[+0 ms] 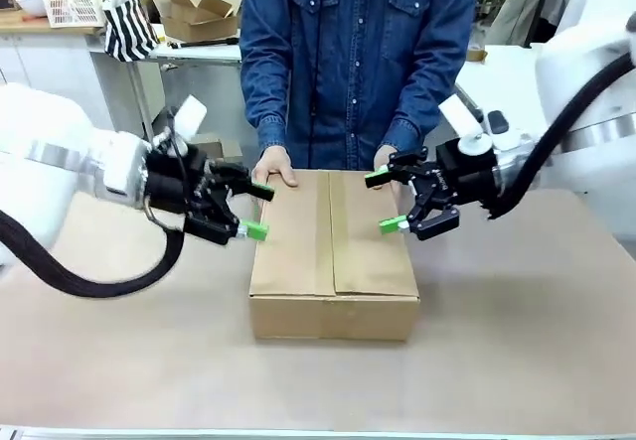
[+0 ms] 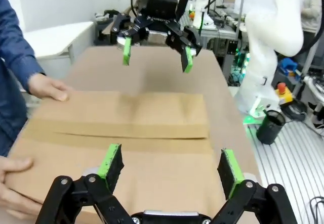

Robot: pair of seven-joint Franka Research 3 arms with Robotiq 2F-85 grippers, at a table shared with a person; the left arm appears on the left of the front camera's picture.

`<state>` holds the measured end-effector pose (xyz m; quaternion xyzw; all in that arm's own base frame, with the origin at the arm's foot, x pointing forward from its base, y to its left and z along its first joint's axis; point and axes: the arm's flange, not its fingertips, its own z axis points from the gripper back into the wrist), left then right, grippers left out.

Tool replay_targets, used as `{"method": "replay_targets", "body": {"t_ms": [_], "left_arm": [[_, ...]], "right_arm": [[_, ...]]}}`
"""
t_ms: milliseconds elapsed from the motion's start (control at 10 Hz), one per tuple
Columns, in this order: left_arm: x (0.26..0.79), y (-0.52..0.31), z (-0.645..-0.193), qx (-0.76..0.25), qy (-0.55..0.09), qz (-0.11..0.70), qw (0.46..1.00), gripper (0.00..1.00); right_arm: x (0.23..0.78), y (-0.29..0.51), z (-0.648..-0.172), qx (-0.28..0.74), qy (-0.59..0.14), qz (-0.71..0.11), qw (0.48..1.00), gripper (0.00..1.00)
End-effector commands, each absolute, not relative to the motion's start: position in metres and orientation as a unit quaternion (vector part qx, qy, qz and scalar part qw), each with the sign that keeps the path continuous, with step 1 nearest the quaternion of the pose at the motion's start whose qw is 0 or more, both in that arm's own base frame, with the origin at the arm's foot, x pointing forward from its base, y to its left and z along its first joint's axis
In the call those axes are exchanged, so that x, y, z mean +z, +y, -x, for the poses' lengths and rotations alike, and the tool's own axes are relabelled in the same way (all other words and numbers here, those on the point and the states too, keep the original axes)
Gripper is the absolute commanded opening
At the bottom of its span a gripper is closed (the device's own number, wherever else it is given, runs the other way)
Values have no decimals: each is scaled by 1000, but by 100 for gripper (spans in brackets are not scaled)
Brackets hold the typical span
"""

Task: Pack the gift set into the box.
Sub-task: Press and hold the closed box until the human finishes sealing it.

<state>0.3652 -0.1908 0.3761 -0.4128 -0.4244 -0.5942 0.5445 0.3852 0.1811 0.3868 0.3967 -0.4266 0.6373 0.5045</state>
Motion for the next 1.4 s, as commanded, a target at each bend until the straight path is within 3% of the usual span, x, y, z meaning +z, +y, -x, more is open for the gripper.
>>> {"method": "replay_targets", "body": {"t_ms": [0, 100, 200, 300, 400, 600, 1300], "left_arm": [[339, -211, -384, -564, -440, 405, 569, 100], [350, -213, -385, -523, -413, 428, 611, 100], [351, -198, -370, -585, -419, 413, 557, 100], [335, -203, -376, -565, -412, 418, 580, 100], [336, -207, -380, -585, -441, 371, 571, 100], [320, -215, -384, -596, -455, 367, 551, 100], [301, -210, -397, -577, -391, 458, 551, 100]], "right_arm": [[376, 191, -388, 634, -419, -387, 523, 100], [382, 191, -380, 610, -397, -388, 565, 100], [378, 186, -386, 637, -418, -398, 510, 100], [373, 188, -386, 632, -407, -396, 527, 100], [364, 188, -401, 635, -398, -334, 572, 100], [336, 186, -410, 628, -397, -329, 583, 100], [308, 173, -403, 615, -353, -339, 618, 100]]}}
